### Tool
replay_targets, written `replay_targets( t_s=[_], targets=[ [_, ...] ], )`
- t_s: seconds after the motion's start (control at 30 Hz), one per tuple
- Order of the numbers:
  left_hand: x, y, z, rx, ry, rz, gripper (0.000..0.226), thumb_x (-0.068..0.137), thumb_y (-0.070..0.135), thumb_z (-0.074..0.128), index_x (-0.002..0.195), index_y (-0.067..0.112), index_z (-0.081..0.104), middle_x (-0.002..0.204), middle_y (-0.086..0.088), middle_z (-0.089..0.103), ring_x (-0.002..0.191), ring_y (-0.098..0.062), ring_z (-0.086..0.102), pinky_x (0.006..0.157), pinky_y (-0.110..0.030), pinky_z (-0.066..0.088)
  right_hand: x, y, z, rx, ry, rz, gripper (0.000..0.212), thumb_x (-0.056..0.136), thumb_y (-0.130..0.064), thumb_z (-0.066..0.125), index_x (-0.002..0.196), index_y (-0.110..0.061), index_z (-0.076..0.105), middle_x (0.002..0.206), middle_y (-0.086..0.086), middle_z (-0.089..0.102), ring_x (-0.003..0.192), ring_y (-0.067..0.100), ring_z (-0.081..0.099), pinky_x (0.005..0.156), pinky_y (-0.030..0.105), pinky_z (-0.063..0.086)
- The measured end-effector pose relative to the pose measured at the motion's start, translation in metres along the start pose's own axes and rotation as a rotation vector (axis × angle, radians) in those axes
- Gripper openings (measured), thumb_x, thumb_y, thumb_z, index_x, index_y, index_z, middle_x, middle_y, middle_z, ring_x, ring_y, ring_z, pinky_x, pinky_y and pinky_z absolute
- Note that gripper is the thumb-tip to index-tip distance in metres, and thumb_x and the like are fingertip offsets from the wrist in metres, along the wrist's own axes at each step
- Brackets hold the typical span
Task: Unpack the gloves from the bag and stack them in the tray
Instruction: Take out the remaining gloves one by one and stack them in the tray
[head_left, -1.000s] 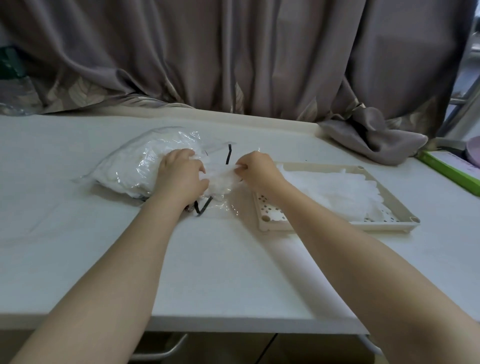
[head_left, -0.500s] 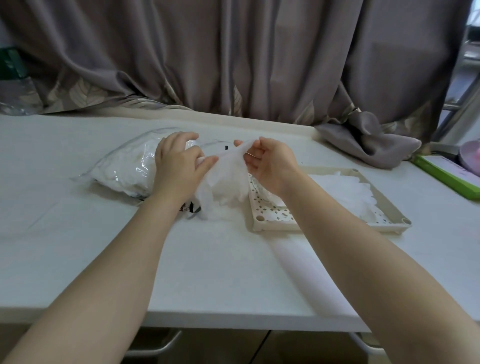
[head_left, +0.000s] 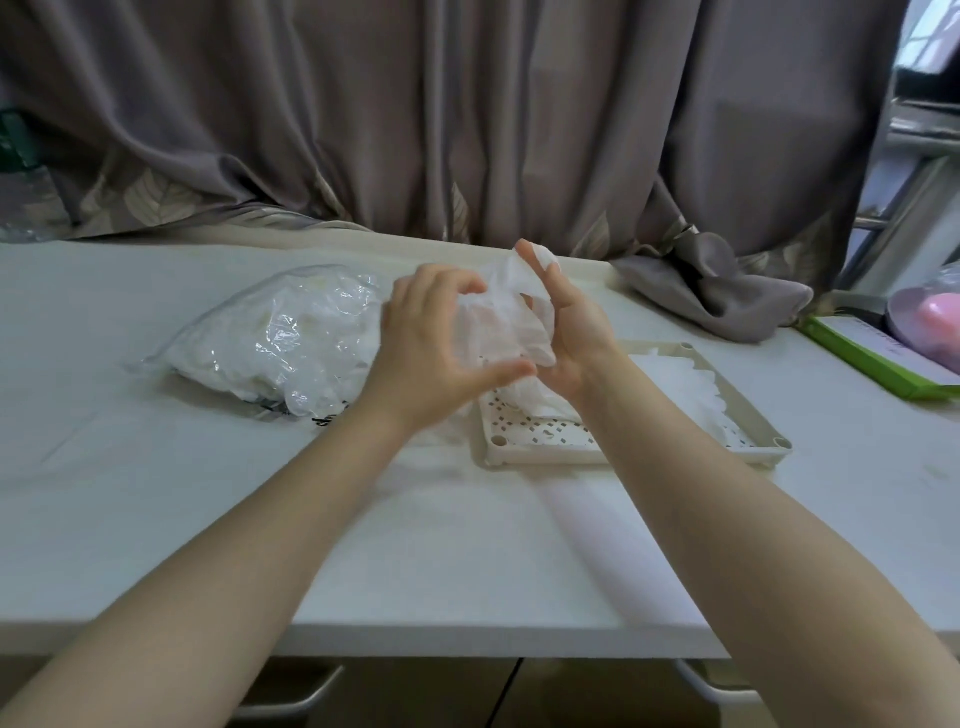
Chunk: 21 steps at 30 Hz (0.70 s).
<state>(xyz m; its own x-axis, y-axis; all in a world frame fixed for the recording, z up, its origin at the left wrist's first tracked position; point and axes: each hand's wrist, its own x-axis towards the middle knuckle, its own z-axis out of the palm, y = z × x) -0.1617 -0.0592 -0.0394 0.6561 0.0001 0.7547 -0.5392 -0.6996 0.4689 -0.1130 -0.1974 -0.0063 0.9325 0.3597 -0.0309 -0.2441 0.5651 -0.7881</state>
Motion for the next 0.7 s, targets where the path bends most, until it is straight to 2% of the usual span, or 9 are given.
replay_targets(
  t_s=[0.1,0.2,0.3,0.4,0.47,0.53,0.57,0.6,0.7],
  targets=[
    [-0.002,0.006,0.011,0.083,-0.079,0.007,0.069,0.064,0.053,0.063,0.117,0.01,0.055,0.117,-0.005,0.05,0.106,-0.025,0.049,0.089,-0.038,0.041,-0.005,-0.002,-0.002,-0.036,-0.024,-0.029,0.022,0.094,-0.034,0.053,0.107,-0.023,0.067,0.096,0.009,0.064,0.084,0.024,0.066,0.076,0.035,0.057],
    [-0.001,0.002,0.013,0.13,-0.046,0.091,0.034,0.071,0.02,0.053,0.101,0.008,0.064,0.108,-0.01,0.057,0.096,-0.032,0.054,0.082,-0.044,0.047,-0.011,-0.005,-0.006,-0.008,-0.027,-0.016,0.021,0.095,-0.029,0.051,0.104,-0.018,0.066,0.09,0.003,0.065,0.077,0.018,0.064,0.064,0.029,0.056],
    [0.001,0.005,0.006,-0.078,-0.135,0.105,0.017,0.076,0.013,0.049,0.082,0.011,0.065,0.084,0.003,0.058,0.08,-0.015,0.055,0.072,-0.033,0.046,-0.015,-0.011,-0.016,0.009,0.026,-0.073,0.022,0.094,-0.023,0.049,0.083,-0.013,0.066,0.079,-0.001,0.059,0.06,0.014,0.056,0.048,0.022,0.047],
    [-0.001,0.014,-0.005,-0.39,-0.353,0.055,0.02,0.068,0.016,0.048,0.081,0.017,0.063,0.081,0.007,0.061,0.074,-0.011,0.056,0.069,-0.024,0.045,-0.02,-0.017,-0.024,0.048,-0.046,-0.063,0.024,0.084,-0.018,0.045,0.063,-0.014,0.055,0.064,0.001,0.055,0.059,0.016,0.048,0.058,0.025,0.04],
    [0.004,0.023,-0.005,-0.533,-0.266,-0.035,0.027,0.064,0.016,0.043,0.086,0.022,0.059,0.086,0.008,0.06,0.08,-0.009,0.055,0.072,-0.02,0.043,-0.026,-0.024,-0.028,0.005,-0.092,-0.04,0.025,0.075,-0.019,0.044,0.052,-0.015,0.052,0.061,0.001,0.055,0.057,0.016,0.047,0.06,0.027,0.038],
    [0.013,0.033,-0.001,-0.594,-0.206,-0.192,0.025,0.077,0.013,0.044,0.094,0.026,0.058,0.095,0.012,0.059,0.09,-0.004,0.053,0.078,-0.014,0.042,-0.034,-0.031,-0.03,-0.104,-0.125,-0.017,0.026,0.071,-0.02,0.043,0.046,-0.017,0.048,0.059,0.0,0.054,0.051,0.015,0.048,0.054,0.023,0.039],
    [0.018,0.037,0.002,-0.621,-0.296,-0.269,0.022,0.086,0.015,0.046,0.102,0.025,0.058,0.102,0.013,0.059,0.096,-0.003,0.053,0.081,-0.012,0.042,-0.038,-0.034,-0.031,-0.153,-0.145,-0.007,0.026,0.069,-0.021,0.043,0.044,-0.018,0.046,0.058,0.0,0.054,0.049,0.015,0.049,0.051,0.02,0.039],
    [0.022,0.042,0.004,-0.65,-0.47,-0.325,0.021,0.093,0.016,0.047,0.111,0.023,0.058,0.107,0.012,0.06,0.099,-0.002,0.055,0.083,-0.012,0.044,-0.041,-0.037,-0.032,-0.188,-0.164,0.012,0.026,0.069,-0.022,0.042,0.044,-0.018,0.045,0.057,0.001,0.053,0.048,0.015,0.049,0.048,0.019,0.039],
    [0.026,0.048,0.011,-0.602,-0.985,-0.381,0.027,0.095,0.027,0.051,0.12,0.02,0.057,0.107,0.008,0.064,0.098,-0.005,0.061,0.089,-0.022,0.048,-0.047,-0.044,-0.036,-0.33,-0.206,0.103,0.024,0.069,-0.022,0.04,0.047,-0.015,0.039,0.057,0.004,0.055,0.051,0.018,0.049,0.049,0.021,0.041]
  ],
)
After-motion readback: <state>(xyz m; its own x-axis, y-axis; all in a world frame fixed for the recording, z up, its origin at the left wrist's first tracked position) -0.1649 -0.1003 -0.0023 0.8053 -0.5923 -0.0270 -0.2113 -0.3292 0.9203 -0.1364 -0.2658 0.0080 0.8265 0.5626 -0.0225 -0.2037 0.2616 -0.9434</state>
